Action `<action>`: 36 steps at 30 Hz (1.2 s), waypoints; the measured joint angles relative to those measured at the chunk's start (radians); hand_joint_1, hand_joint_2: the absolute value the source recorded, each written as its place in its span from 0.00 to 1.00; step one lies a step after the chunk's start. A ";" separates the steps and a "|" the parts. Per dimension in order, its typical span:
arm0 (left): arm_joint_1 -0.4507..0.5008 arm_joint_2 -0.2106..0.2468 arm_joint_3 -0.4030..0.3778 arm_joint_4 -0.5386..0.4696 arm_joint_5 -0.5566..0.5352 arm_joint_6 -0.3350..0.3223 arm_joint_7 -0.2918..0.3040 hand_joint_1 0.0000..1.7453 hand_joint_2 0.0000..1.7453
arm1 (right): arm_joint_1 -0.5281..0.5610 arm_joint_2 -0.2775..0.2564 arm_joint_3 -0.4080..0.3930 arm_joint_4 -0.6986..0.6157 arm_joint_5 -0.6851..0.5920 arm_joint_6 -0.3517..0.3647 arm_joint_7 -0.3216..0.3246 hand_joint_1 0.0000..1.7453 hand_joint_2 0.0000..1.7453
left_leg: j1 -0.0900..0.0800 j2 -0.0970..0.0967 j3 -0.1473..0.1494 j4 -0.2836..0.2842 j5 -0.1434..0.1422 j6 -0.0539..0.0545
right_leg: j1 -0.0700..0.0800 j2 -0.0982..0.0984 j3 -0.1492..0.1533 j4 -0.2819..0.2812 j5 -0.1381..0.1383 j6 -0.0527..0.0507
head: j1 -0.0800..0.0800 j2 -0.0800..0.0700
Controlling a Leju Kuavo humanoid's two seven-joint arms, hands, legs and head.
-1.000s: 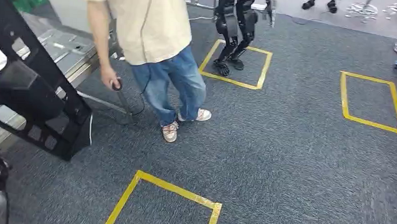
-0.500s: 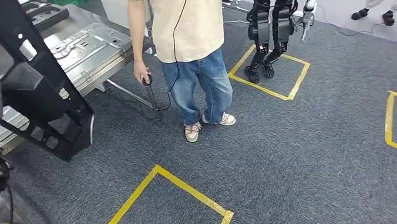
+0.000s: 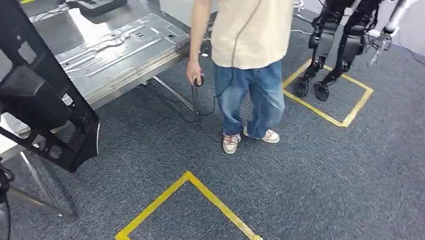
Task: Take the parts from the cabinet and place them on the table.
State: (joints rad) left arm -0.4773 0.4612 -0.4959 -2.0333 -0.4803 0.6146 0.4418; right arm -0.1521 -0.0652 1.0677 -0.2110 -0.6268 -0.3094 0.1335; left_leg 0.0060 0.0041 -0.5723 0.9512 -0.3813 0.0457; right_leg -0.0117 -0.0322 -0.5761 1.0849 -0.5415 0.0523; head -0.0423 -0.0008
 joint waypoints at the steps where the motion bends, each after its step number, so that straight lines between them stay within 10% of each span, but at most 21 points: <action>1: 0.002 -0.001 -0.003 0.000 0.000 0.000 0.000 1.00 1.00 | 0.002 0.000 0.000 0.000 0.000 0.003 -0.002 0.00 0.00 | 0.000 -0.012 0.000 0.000 0.000 0.003 | 0.000 0.018 -0.043 0.084 -0.038 0.002 | 0.001 0.000; 4: 0.008 -0.002 -0.011 0.002 0.003 0.000 0.003 1.00 1.00 | 0.006 0.005 0.000 0.003 0.005 0.014 -0.014 0.00 0.00 | 0.001 -0.058 0.000 0.001 -0.001 0.003 | -0.003 0.024 -0.121 0.204 -0.047 0.008 | 0.001 0.000; 6: 0.010 -0.002 -0.013 0.002 0.006 0.000 0.003 1.00 1.00 | 0.010 0.005 0.000 0.003 0.006 0.010 -0.004 0.00 0.00 | 0.007 -0.091 0.003 0.003 -0.003 -0.001 | -0.011 0.033 -0.067 0.069 0.042 0.012 | 0.001 0.000; 7: 0.009 -0.002 -0.013 0.002 0.006 0.000 0.003 1.00 1.00 | 0.011 0.005 0.000 0.003 0.006 0.009 -0.003 0.00 0.00 | 0.010 -0.105 0.004 0.006 -0.005 -0.006 | -0.018 0.059 -0.027 -0.022 0.086 0.016 | 0.001 0.000; 8: 0.009 -0.002 -0.013 0.002 0.006 0.000 0.003 1.00 1.00 | 0.015 0.005 0.000 0.003 0.006 0.009 -0.002 0.00 0.00 | 0.009 -0.118 -0.001 0.010 -0.008 -0.015 | -0.030 0.126 -0.001 -0.091 0.102 0.021 | 0.001 0.000; 12: 0.011 -0.002 -0.012 0.002 0.007 0.000 0.003 1.00 1.00 | 0.007 0.005 0.000 0.003 0.006 0.006 -0.002 0.00 0.00 | 0.016 -0.164 -0.012 0.006 -0.005 -0.044 | -0.015 0.083 0.008 -0.099 0.100 -0.010 | -0.001 0.000; 13: 0.014 -0.001 -0.012 0.002 0.007 0.000 0.003 1.00 1.00 | 0.006 0.006 0.000 0.003 0.006 0.006 -0.002 0.00 0.00 | 0.017 -0.149 -0.014 0.015 -0.008 -0.045 | -0.021 0.066 0.008 -0.103 0.104 -0.019 | -0.001 0.000; 15: 0.009 -0.001 -0.009 0.002 0.007 0.000 0.003 1.00 1.00 | 0.009 0.001 0.000 0.003 0.006 0.003 -0.002 0.00 0.00 | 0.011 -0.045 -0.059 0.114 -0.067 -0.052 | -0.016 0.041 0.011 -0.103 0.101 -0.029 | -0.005 0.000; 17: 0.013 -0.001 -0.010 0.002 0.008 0.001 0.003 1.00 1.00 | 0.012 0.001 0.000 0.003 0.006 0.003 -0.002 0.00 0.00 | 0.012 -0.022 -0.141 0.283 -0.139 -0.056 | -0.010 0.015 0.011 -0.103 0.098 -0.033 | -0.005 0.000; 19: 0.016 -0.001 -0.011 0.002 0.010 0.002 0.004 1.00 1.00 | 0.014 0.001 0.000 0.003 0.000 0.003 -0.003 0.00 0.00 | 0.012 -0.021 -0.172 0.342 -0.142 -0.053 | -0.007 -0.013 0.012 -0.103 0.095 -0.036 | -0.005 0.000; 22: 0.016 -0.001 -0.008 0.002 0.010 0.005 0.004 1.00 1.00 | 0.012 0.003 0.000 0.003 -0.001 0.003 -0.006 0.00 0.00 | 0.005 0.009 -0.056 0.116 -0.033 -0.040 | -0.005 -0.054 0.024 -0.103 0.086 -0.033 | -0.005 0.000; 24: 0.013 -0.001 -0.007 0.002 0.010 0.005 0.003 1.00 1.00 | 0.012 0.004 0.000 0.002 -0.003 0.003 -0.007 0.00 0.00 | -0.017 0.089 -0.010 0.021 -0.020 -0.021 | 0.004 -0.072 0.032 -0.100 0.077 -0.022 | -0.005 0.000; 28: 0.014 0.000 -0.003 0.001 0.009 0.011 -0.004 1.00 1.00 | 0.002 0.005 0.000 0.002 -0.010 0.003 -0.008 0.00 0.00 | -0.010 0.026 -0.006 0.009 -0.011 -0.001 | 0.005 -0.112 0.050 -0.111 0.067 0.000 | -0.005 0.000; 30: 0.010 0.000 0.000 0.002 0.009 0.014 -0.008 1.00 1.00 | 0.005 0.004 -0.001 0.002 -0.010 0.003 -0.008 0.00 0.00 | -0.001 0.005 -0.001 0.005 -0.008 0.007 | -0.003 -0.014 0.026 -0.047 0.024 0.005 | -0.004 0.000; 33: 0.014 -0.002 -0.002 0.002 0.009 0.014 -0.010 1.00 1.00 | 0.010 0.004 -0.001 0.002 -0.010 0.006 -0.008 0.00 0.00 | -0.002 -0.036 -0.002 0.005 -0.008 0.014 | -0.003 0.024 -0.101 0.191 -0.071 0.008 | -0.003 0.000; 36: 0.014 -0.002 -0.002 0.002 0.009 0.014 -0.011 1.00 1.00 | 0.011 0.005 -0.001 0.002 -0.010 0.006 -0.005 0.00 0.00 | 0.000 -0.083 0.002 0.006 -0.009 0.012 | -0.006 0.028 -0.081 0.111 0.014 0.008 | -0.003 0.000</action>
State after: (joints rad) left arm -0.4628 0.4593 -0.4982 -2.0317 -0.4711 0.6287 0.4307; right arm -0.1413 -0.0607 1.0670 -0.2094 -0.6363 -0.3033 0.1282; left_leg 0.0064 -0.0792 -0.5707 0.9576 -0.3900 0.0580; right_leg -0.0173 -0.0040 -0.6575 1.1957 -0.5277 0.0604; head -0.0454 -0.0008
